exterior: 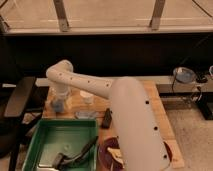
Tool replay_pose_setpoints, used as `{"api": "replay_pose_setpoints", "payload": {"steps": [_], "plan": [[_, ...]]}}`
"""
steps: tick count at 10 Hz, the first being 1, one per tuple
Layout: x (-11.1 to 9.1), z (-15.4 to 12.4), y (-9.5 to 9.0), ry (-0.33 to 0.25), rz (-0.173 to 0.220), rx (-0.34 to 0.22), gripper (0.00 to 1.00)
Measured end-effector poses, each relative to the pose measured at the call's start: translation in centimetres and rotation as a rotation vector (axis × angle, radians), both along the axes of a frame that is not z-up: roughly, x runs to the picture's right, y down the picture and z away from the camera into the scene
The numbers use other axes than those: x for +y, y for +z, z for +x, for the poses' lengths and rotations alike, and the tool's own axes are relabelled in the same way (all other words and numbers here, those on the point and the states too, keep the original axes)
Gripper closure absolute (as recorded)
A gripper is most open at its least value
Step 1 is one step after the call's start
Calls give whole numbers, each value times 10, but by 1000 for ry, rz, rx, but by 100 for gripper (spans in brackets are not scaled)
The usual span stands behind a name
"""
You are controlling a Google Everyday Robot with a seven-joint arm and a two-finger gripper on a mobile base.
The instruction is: Stack cups on top of each other
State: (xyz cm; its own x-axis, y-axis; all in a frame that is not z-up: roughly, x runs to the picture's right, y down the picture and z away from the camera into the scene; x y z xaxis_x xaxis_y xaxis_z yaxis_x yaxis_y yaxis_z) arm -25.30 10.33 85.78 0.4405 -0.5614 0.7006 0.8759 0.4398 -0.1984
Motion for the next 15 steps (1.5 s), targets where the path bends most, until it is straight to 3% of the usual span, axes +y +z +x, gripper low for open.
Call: {"api": "replay_pose_setpoints", "payload": {"steps": [2, 6, 8, 9, 12, 15], "plan": [[10, -4, 5, -4, -31, -3, 39], [13, -4, 9, 11, -56, -1, 81], [-5, 1, -2, 46, -25, 5, 97], [-20, 6, -13, 67, -2, 10, 100], [-65, 24, -49, 115, 76, 36, 100], [-120, 75, -89, 217, 172, 91, 100]]}}
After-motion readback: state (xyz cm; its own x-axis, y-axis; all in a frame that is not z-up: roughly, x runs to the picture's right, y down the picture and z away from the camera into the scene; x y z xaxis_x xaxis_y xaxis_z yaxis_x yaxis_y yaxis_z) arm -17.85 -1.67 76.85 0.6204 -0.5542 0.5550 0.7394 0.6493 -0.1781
